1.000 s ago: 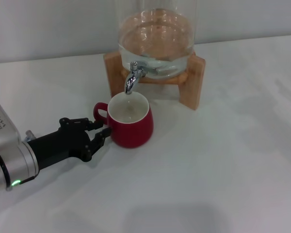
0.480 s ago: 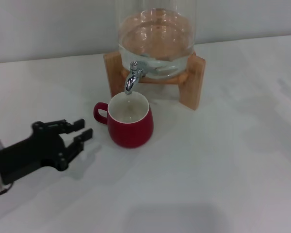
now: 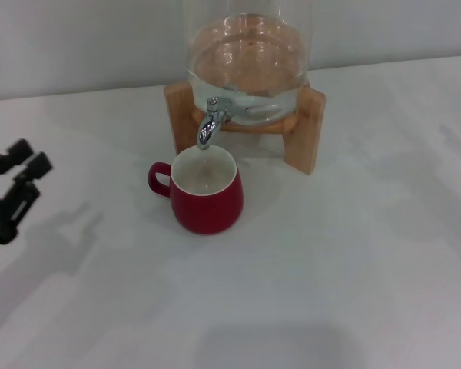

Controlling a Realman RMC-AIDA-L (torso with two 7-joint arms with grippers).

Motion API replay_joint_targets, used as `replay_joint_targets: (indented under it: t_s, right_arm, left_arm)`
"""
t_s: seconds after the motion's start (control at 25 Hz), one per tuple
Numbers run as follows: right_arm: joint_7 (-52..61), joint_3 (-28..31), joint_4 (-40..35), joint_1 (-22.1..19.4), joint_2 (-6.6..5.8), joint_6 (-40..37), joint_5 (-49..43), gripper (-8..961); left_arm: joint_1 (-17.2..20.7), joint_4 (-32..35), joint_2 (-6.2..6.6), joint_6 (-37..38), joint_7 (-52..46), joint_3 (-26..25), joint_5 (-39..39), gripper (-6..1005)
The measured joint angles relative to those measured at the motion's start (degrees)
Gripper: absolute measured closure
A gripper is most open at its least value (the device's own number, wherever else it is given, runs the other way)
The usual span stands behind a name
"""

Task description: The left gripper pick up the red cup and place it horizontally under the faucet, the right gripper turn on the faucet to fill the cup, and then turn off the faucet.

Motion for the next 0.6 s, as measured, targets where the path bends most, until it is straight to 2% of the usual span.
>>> replay_joint_targets:
  t_s: [0.08, 0.28, 0.6]
  right_arm:
    - [0.0, 0.0, 0.0, 0.0, 0.0, 0.1, -0.1, 157]
    - [0.0, 0.0, 0.0, -0.5, 0.0, 0.5, -0.2, 157]
    - [0.0, 0.0, -0.7, -2.1, -0.24, 4.5, -0.3, 157]
  left_arm:
    - [0.3, -0.9, -0.11, 0.4, -0.1, -1.1, -0.7, 740]
    - [0.4, -3.9, -0.04, 1.5, -0.1, -2.1, -4.0, 586]
    - [2.0, -5.5, 0.06, 1.0, -1.3, -4.8, -5.7, 438]
